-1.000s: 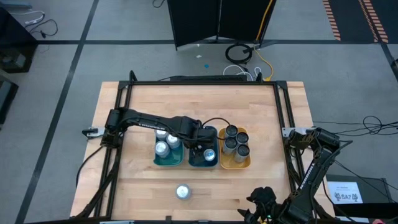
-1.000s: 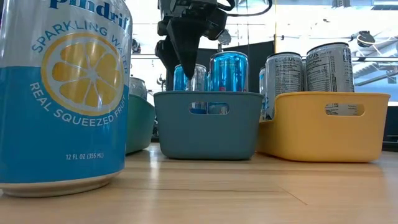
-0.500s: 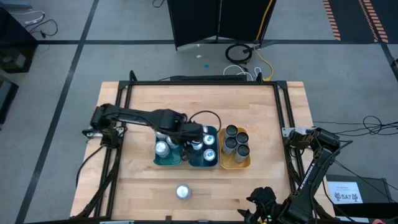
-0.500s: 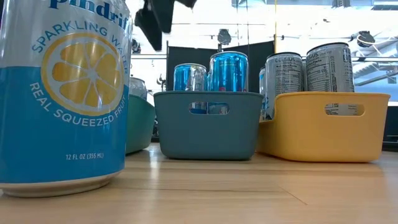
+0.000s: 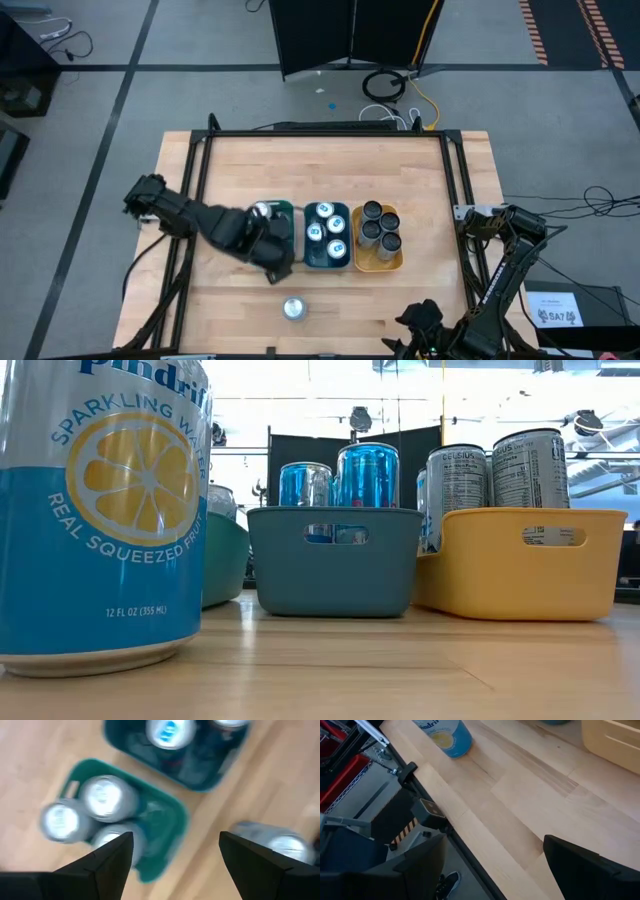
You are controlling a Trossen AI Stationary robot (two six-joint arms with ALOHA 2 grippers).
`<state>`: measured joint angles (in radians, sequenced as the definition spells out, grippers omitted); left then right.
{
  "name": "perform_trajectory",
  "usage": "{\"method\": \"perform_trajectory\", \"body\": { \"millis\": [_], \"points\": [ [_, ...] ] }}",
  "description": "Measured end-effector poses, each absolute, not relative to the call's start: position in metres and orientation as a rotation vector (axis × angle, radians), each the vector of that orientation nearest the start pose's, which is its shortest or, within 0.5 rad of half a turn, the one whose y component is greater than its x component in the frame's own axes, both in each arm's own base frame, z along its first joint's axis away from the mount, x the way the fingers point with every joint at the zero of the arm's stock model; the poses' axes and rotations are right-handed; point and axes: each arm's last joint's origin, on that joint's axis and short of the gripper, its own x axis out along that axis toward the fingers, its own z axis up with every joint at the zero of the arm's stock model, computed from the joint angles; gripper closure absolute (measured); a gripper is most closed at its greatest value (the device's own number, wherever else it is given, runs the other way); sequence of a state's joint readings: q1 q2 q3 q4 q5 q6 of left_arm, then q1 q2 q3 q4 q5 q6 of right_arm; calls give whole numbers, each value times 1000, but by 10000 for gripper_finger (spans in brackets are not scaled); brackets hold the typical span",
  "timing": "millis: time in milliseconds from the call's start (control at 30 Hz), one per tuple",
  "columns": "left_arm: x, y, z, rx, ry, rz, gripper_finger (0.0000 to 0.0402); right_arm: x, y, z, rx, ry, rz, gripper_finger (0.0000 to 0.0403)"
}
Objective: Sort soda cans
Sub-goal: Put the blue-white soda can into the green bin
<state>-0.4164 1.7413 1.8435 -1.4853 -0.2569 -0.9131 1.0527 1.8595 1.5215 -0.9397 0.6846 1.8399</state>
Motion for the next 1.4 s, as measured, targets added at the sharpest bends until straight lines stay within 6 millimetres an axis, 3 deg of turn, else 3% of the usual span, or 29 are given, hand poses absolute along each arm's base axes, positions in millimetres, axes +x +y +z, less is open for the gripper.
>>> {"method": "perform_trajectory", "body": {
  "millis": [200,467,867,1233,1400],
  "points": [
    [289,-157,354,-423,1157,419,98,202,317,247,722,742,-418,80],
    [287,-188,357,-577,1060,351,98,204,322,249,683,740,-347,80],
    [293,-200,357,-754,1019,348,98,205,324,250,686,740,-321,80],
    [320,-223,303,-723,1172,409,98,205,326,251,704,735,-305,80],
    [329,-229,290,-728,1187,400,98,205,327,251,704,734,-305,80]
  ]
}}
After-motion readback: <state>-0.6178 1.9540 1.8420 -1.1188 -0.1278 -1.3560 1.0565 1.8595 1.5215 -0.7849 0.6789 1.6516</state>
